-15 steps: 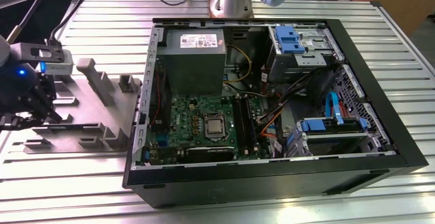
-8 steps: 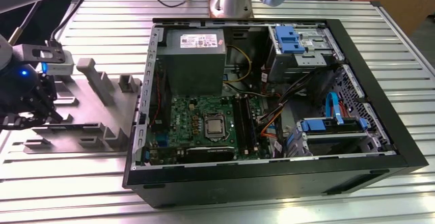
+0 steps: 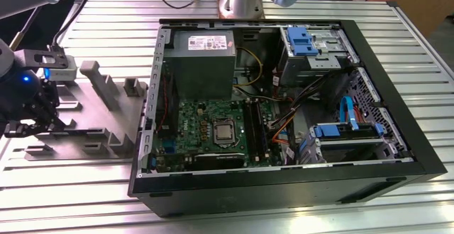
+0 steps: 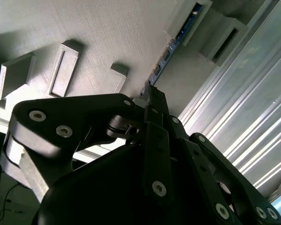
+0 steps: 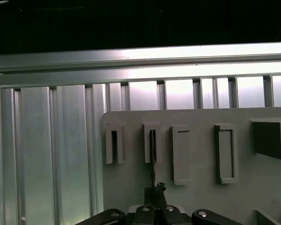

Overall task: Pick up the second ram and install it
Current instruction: 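Pick up the second ram and move it above second insertion slot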

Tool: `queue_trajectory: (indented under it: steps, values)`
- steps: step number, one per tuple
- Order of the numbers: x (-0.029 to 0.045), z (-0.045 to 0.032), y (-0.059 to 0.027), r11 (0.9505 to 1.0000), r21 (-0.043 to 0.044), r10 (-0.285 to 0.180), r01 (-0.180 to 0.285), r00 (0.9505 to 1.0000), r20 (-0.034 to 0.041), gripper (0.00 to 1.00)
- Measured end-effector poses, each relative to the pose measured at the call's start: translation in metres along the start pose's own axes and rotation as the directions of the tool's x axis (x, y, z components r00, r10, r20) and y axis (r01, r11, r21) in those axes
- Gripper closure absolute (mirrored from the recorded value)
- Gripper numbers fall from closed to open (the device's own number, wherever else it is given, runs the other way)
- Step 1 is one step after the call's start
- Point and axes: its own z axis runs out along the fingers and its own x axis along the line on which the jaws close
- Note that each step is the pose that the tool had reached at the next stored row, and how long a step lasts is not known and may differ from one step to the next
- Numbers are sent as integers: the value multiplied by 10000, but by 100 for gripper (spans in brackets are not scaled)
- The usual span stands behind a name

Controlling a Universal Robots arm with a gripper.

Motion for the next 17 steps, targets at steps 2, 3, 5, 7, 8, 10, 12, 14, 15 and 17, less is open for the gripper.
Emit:
queue_trajectory:
  steps: [2,3,5,7,8,10,12,14,15,17]
  values:
    - [0,0,0,10000,0,0,0,10000,0,89]
    - [0,0,0,10000,1,0,0,10000,0,84]
    - [0,0,0,10000,1,0,0,10000,1,77]
    - [0,0,0,10000,0,-1,1,10000,0,70]
    - [0,2,0,10000,1,0,0,10000,0,70]
    - [0,19,0,10000,2,-82,82,10000,3,70]
    - [-1,37,1,9997,-4,-260,260,9997,1,70]
    - [-5,62,11,9993,-6,-387,387,9993,2,70]
    - [-6,76,13,9989,-8,-459,459,9989,2,70]
    - [-8,101,16,9981,-12,-616,616,9981,3,70]
